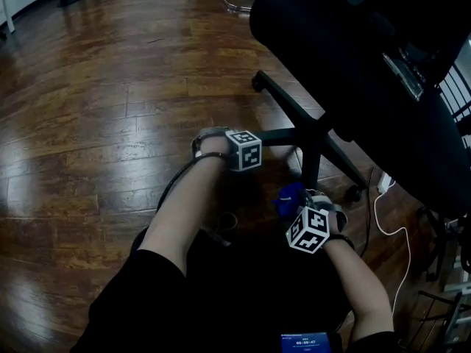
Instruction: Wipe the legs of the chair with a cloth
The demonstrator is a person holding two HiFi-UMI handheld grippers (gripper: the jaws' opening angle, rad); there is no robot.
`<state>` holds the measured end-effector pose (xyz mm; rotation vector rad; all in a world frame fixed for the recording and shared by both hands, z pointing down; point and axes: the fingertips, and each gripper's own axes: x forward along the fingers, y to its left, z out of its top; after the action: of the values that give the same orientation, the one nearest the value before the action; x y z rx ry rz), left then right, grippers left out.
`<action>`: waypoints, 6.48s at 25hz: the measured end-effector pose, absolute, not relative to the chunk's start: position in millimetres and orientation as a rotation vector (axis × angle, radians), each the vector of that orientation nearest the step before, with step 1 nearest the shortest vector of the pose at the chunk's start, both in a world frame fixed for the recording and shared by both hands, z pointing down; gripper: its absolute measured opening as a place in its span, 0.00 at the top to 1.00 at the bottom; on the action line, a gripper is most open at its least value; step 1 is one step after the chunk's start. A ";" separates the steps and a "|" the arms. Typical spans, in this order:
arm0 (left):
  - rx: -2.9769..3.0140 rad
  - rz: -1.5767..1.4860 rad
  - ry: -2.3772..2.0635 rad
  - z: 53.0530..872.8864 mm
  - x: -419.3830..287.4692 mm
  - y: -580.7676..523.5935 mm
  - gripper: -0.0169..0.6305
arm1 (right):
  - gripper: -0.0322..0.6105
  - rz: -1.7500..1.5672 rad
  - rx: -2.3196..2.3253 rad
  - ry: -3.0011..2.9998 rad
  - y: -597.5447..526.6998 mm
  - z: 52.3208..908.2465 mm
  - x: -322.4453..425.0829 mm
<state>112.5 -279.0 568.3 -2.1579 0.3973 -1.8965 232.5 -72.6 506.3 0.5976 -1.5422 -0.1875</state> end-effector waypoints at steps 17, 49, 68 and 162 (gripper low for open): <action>-2.328 -1.958 0.141 568.9 116.5 -229.3 0.89 | 0.83 -0.240 0.616 -1.316 -148.6 500.0 280.0; -2.347 -1.942 0.169 569.9 120.4 -232.4 0.89 | 0.83 -0.259 0.585 -1.206 -143.2 510.4 286.5; -2.367 -1.938 0.180 571.2 123.2 -233.1 0.89 | 0.82 -0.228 0.388 -1.220 -46.9 530.6 268.7; -2.381 -1.885 0.196 570.9 127.3 -234.2 0.89 | 0.82 -0.248 0.628 -1.297 -124.3 509.0 277.9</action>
<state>127.3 -234.2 570.9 -2.3806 0.1961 -1.8855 277.9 -124.3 509.0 0.6284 -1.2974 -0.2480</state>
